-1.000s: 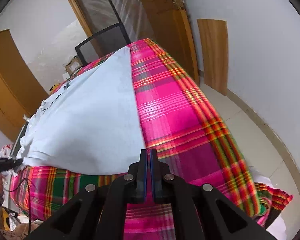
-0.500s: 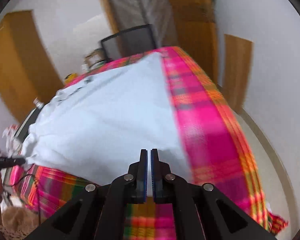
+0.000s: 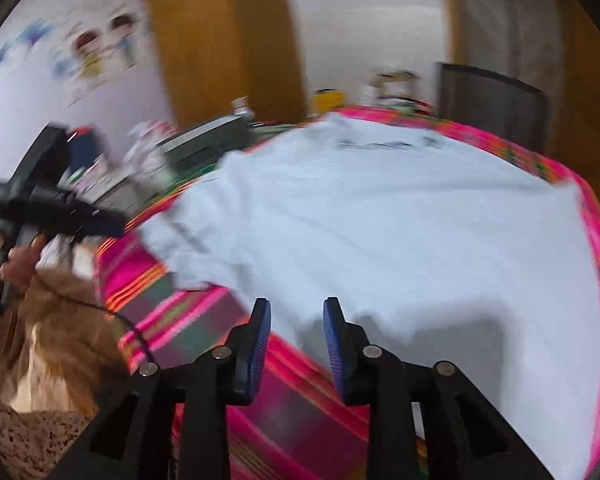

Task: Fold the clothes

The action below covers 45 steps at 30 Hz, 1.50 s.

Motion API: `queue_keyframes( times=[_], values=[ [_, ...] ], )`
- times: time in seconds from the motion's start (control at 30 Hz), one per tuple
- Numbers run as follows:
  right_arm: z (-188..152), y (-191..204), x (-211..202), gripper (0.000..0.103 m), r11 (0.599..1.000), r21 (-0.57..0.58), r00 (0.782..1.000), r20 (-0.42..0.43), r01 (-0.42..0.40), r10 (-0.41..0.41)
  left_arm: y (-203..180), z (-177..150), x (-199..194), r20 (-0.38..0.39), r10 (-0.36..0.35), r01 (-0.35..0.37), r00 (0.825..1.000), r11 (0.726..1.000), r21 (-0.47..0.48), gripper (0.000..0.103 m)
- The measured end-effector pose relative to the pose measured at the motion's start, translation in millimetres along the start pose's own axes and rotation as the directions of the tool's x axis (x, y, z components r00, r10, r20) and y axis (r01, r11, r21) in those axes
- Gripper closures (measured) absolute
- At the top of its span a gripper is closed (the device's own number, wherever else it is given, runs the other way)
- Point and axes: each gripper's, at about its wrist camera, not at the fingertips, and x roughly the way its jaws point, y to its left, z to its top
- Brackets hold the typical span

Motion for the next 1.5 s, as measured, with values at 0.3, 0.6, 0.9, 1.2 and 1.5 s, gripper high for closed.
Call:
queue_keyframes(
  times=[0.3, 0.6, 0.9, 1.2, 1.5],
  values=[
    [8, 69, 28, 0.065, 0.952, -0.307, 1.000, 0.017, 0.002, 0.003, 49, 14, 5, 0.001, -0.089, 0.086, 0.996, 0.967, -0.242, 0.047],
    [6, 97, 65, 0.061, 0.897, -0.439, 0.997, -0.041, 0.045, -0.070, 42, 36, 25, -0.007, -0.065, 0.061, 0.998, 0.967, -0.248, 0.046],
    [9, 84, 72, 0.094, 0.939, -0.340, 0.992, -0.097, 0.048, -0.086, 29, 36, 30, -0.016, -0.001, -0.002, 1.000, 0.983, -0.183, 0.047],
    [-1, 81, 50, 0.099, 0.950, -0.312, 0.993, -0.113, 0.007, -0.045, 27, 23, 25, -0.017, -0.044, 0.040, 0.999, 0.978, -0.205, 0.047],
    [8, 56, 32, 0.099, 0.989, -0.140, 0.996, -0.077, -0.056, 0.045, 27, 12, 24, -0.013, -0.126, 0.119, 0.992, 0.960, -0.255, 0.046]
  ],
)
